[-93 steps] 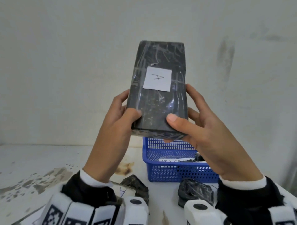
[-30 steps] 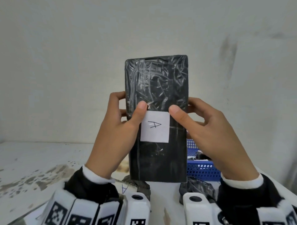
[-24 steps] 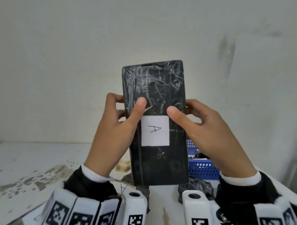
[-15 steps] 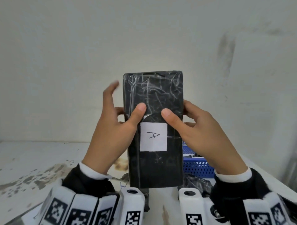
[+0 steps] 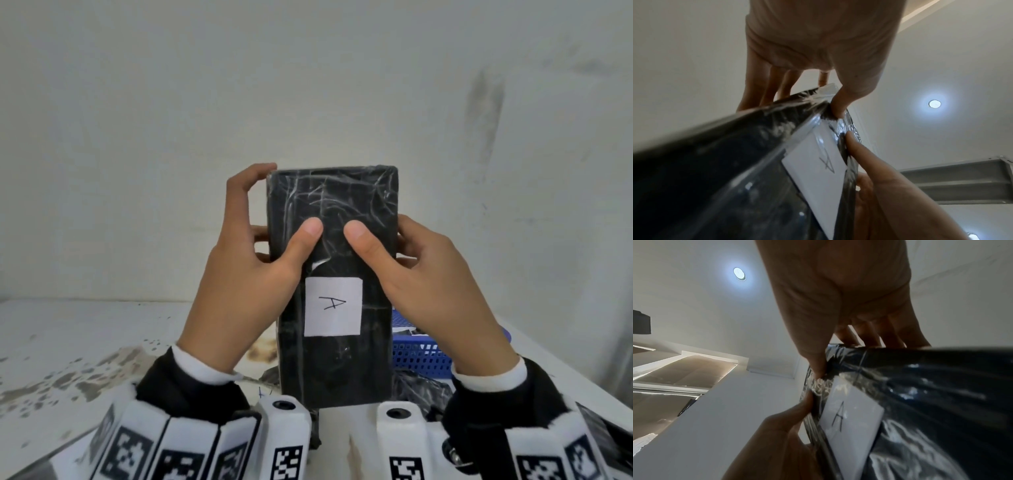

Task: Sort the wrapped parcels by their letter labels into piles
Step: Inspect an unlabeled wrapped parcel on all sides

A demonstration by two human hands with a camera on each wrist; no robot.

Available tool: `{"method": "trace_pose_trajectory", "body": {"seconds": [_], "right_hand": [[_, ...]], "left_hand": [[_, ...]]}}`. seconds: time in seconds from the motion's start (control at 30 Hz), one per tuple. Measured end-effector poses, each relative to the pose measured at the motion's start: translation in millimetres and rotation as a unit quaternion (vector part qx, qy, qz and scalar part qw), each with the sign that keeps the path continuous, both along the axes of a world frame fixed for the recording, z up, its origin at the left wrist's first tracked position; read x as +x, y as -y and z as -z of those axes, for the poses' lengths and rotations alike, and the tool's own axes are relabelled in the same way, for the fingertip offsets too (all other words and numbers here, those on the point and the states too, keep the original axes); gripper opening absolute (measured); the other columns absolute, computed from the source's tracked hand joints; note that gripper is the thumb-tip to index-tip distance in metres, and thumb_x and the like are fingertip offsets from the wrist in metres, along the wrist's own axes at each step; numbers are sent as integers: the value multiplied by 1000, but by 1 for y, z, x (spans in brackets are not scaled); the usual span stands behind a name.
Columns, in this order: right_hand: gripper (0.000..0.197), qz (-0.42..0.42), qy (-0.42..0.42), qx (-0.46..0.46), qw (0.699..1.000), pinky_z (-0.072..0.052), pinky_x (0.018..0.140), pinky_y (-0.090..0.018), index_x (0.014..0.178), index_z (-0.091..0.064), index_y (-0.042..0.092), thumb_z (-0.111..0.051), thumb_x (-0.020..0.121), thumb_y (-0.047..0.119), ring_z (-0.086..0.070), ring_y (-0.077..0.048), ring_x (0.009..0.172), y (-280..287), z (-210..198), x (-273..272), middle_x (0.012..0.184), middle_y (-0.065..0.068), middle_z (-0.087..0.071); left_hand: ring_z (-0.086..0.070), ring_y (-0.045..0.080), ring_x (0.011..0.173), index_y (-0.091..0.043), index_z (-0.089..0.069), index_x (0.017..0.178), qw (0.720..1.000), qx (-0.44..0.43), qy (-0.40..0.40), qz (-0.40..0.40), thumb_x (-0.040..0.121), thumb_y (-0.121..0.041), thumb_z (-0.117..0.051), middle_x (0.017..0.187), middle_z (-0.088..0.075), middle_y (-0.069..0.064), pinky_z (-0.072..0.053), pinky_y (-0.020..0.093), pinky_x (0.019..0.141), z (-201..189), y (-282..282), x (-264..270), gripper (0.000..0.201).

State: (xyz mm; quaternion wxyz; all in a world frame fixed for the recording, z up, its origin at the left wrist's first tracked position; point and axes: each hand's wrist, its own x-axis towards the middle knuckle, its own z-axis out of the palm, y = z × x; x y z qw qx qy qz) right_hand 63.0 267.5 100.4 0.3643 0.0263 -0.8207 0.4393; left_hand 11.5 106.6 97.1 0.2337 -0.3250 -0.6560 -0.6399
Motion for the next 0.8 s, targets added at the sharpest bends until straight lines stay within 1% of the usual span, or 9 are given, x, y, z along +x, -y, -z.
{"method": "trace_pose_trajectory", "body": {"seconds": [0.1,0.17,0.23,0.33,0.47,0.57,0.67,0.73,0.8], "right_hand": [[54,5,-6,4,1000,-57,81,-23,107,-69,34,-51,75,73,-69,-1,90,3,1,0,96,16,-73],[54,10,-9,7,1000,-56,79,-21,103,-70,33,-48,76,74,-68,0,89,5,1,-1,93,17,-73],[52,11,-10,7,1000,-54,77,-18,100,-70,34,-45,78,74,-67,3,86,6,2,-3,90,19,-73],[56,-17,6,-1,1000,-56,77,-20,125,-61,44,-48,78,73,-70,2,86,4,1,-4,100,16,-74],[81,-19,62,15,998,-48,73,-10,148,-29,55,-56,74,73,-63,1,105,-6,-3,1,130,18,-58],[100,-24,95,17,995,-50,91,-27,152,-12,56,-57,64,76,-60,-9,118,-14,-5,5,141,14,-52],[106,-73,104,-9,992,-55,87,-27,148,-2,64,-66,63,67,-70,-2,100,-18,-3,3,126,20,-59],[107,-137,69,-85,985,-60,86,-35,143,-11,68,-78,63,50,-72,-6,101,-19,3,-1,127,11,-63],[105,-163,42,-144,975,-60,89,-44,144,-22,62,-82,61,38,-72,-12,104,-20,9,-5,126,3,-66]], "left_hand": [[-65,-9,87,-50,-37,122,1000,3,2,-11,75,-53,-65,91,-71,-15,-52,10,65,-1,2,0,55],[-61,-15,91,-54,-36,125,1000,-16,2,-16,72,-57,-62,92,-69,-25,-51,8,67,-2,4,0,59],[-63,-10,91,-56,-41,122,1000,-23,9,-10,72,-57,-64,93,-67,-30,-56,18,65,-3,6,-1,56],[-71,13,86,-45,-52,107,999,13,36,3,66,-53,-71,93,-72,-6,-57,32,53,-4,10,-6,46],[-72,18,75,-34,-45,98,993,104,60,-1,79,-37,-73,96,-70,9,-56,35,49,-5,17,-14,34],[-72,19,77,-26,-35,100,976,203,75,-3,87,-27,-69,101,-66,10,-57,38,49,-6,23,-19,36],[-69,30,98,-23,-33,98,951,293,97,-13,85,-30,-72,115,-61,13,-59,55,65,-4,28,-23,42],[-65,34,108,-24,-34,94,941,319,115,-6,81,-33,-74,120,-58,14,-54,63,80,-2,30,-24,43],[-67,29,103,-22,-36,94,940,307,151,8,84,-31,-73,113,-60,9,-58,57,71,-1,33,-24,39]]}}
